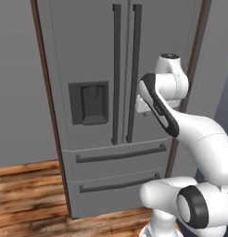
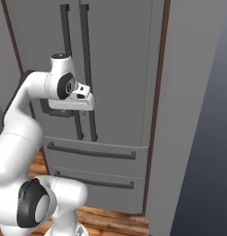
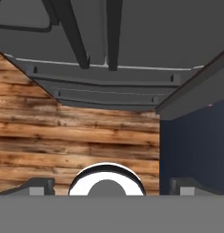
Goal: Retrieve the sausage and cheese from the fridge and place them on the cutting board on the counter.
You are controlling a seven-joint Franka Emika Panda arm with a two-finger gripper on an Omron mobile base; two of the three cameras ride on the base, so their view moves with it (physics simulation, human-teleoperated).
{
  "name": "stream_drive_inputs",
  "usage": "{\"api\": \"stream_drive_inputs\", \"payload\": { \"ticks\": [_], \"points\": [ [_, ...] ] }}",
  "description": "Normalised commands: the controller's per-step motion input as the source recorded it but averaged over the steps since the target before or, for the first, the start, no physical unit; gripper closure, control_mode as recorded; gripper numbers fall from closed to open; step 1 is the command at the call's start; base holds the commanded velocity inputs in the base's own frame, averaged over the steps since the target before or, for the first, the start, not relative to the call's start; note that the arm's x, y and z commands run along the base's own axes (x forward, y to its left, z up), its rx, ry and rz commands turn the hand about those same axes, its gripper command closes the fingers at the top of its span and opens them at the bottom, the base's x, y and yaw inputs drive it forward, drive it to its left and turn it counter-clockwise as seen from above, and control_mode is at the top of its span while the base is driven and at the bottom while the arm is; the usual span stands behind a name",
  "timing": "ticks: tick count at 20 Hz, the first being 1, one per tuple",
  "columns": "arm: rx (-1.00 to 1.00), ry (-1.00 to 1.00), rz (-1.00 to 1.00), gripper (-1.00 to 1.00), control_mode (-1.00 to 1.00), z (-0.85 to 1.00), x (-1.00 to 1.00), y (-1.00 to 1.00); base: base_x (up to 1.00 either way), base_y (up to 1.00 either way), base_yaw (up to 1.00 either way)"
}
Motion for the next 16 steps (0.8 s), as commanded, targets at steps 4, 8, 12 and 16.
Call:
{"api": "stream_drive_inputs", "payload": {
  "ticks": [4, 8, 12, 16],
  "points": [
    [0.0, 0.0, 0.0, -1.0, 1.0, 0.0, 0.0, 0.0, 0.0, 0.15, 0.0],
    [0.0, 0.0, 0.0, -1.0, 1.0, 0.0, 0.0, 0.0, 0.0, 0.0, 0.0],
    [0.0, 0.0, 0.0, -1.0, 1.0, 0.0, 0.0, 0.0, 0.0, 0.0, 0.0],
    [0.0, 0.0, 0.0, -1.0, 1.0, 0.0, 0.0, 0.0, 0.0, 0.0, 0.0]
  ]
}}
